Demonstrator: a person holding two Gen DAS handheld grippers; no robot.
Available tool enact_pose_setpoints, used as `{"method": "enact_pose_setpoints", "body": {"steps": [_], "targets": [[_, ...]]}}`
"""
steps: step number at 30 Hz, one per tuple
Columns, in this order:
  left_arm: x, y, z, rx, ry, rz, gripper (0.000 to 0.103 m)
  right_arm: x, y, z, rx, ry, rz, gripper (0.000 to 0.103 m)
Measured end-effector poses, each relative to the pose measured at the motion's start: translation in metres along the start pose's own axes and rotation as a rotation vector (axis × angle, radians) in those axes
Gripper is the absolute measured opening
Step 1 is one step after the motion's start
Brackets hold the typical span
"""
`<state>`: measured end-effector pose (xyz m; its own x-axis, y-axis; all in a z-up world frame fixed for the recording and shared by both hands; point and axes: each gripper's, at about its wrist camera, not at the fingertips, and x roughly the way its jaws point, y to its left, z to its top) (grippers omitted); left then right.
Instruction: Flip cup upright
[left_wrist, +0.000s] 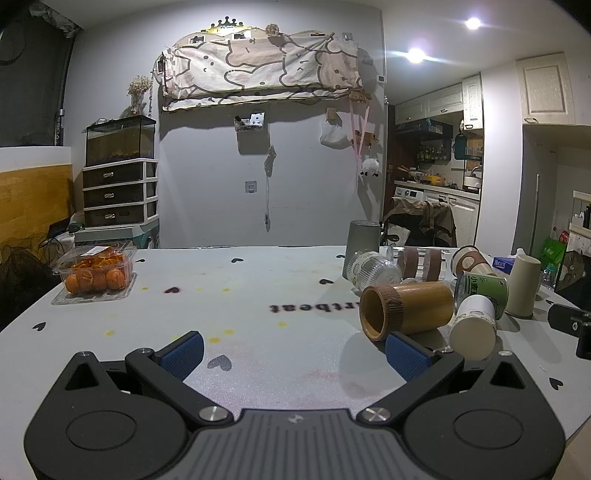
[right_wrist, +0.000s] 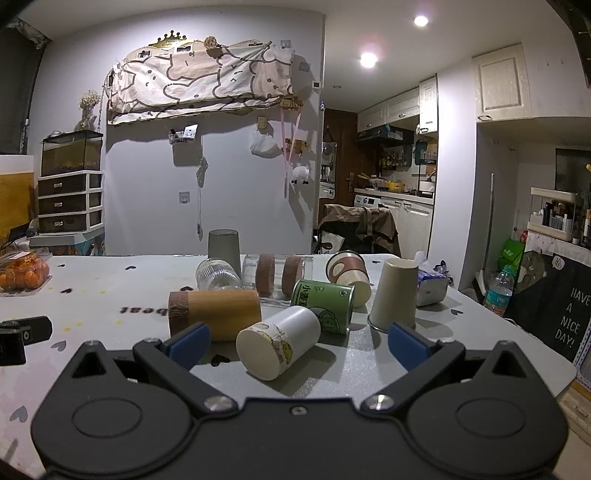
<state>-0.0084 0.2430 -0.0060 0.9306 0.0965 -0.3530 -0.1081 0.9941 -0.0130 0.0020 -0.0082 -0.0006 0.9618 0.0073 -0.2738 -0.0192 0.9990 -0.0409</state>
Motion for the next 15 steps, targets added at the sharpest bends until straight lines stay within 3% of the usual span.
{"method": "enact_pose_setpoints", "body": {"steps": [15], "targets": [[0.0003, -0.002, 0.0006, 0.0, 0.002, -0.001, 0.103, -0.0079, 0.0059, 0.0056, -0.001, 0.0, -0.006, 0.103]]}}
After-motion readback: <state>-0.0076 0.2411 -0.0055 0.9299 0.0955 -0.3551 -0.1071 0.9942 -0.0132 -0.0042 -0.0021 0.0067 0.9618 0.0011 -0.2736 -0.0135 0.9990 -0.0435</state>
